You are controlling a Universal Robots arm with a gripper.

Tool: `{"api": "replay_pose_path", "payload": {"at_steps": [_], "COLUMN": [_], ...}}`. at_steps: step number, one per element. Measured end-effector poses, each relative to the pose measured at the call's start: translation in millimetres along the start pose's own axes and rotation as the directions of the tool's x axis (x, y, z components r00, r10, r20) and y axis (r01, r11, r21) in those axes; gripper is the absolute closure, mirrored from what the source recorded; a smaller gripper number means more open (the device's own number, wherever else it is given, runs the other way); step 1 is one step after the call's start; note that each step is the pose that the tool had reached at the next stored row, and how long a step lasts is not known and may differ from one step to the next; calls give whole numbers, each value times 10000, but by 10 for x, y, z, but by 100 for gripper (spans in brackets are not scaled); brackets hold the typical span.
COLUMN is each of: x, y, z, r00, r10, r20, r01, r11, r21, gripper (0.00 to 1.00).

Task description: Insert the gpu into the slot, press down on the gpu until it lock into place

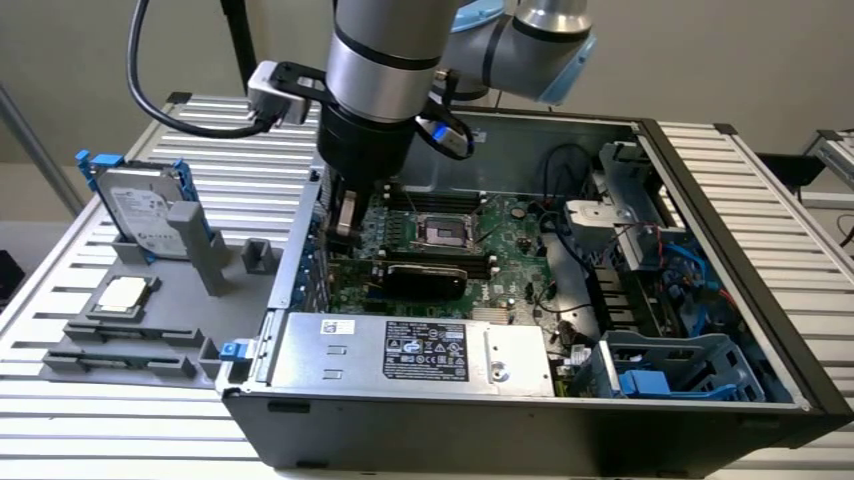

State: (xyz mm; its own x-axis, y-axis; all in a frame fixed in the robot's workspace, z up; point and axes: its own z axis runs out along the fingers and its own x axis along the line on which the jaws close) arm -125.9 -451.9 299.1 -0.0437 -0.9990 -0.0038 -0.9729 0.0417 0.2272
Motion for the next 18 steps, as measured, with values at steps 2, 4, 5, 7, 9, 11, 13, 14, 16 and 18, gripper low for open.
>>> {"api": "replay_pose_path", "payload": {"at_steps": [2,4,5,7,9,11,13,14,16,18], "x": [-2,-3,-3,-5,-6,-7,-9,-9,-12,-15], "y": [4,7,9,11,13,15,17,18,19,20], "z": [1,1,2,3,4,4,4,4,5,6], "r00": [10000,9999,9998,9996,9994,9991,9988,9986,9983,9979], "r10": [79,161,204,279,350,416,483,516,581,640], "r20": [19,35,45,61,74,83,88,88,91,87], "r01": [-79,-161,-204,-279,-350,-416,-483,-516,-581,-640], "r11": [10000,9999,9998,9996,9994,9991,9988,9987,9983,9979], "r21": [-4,-8,-10,-14,-16,-17,-18,-20,-19,-18], "gripper": [89,89,89,89,89,89,89,89,89,89]}}
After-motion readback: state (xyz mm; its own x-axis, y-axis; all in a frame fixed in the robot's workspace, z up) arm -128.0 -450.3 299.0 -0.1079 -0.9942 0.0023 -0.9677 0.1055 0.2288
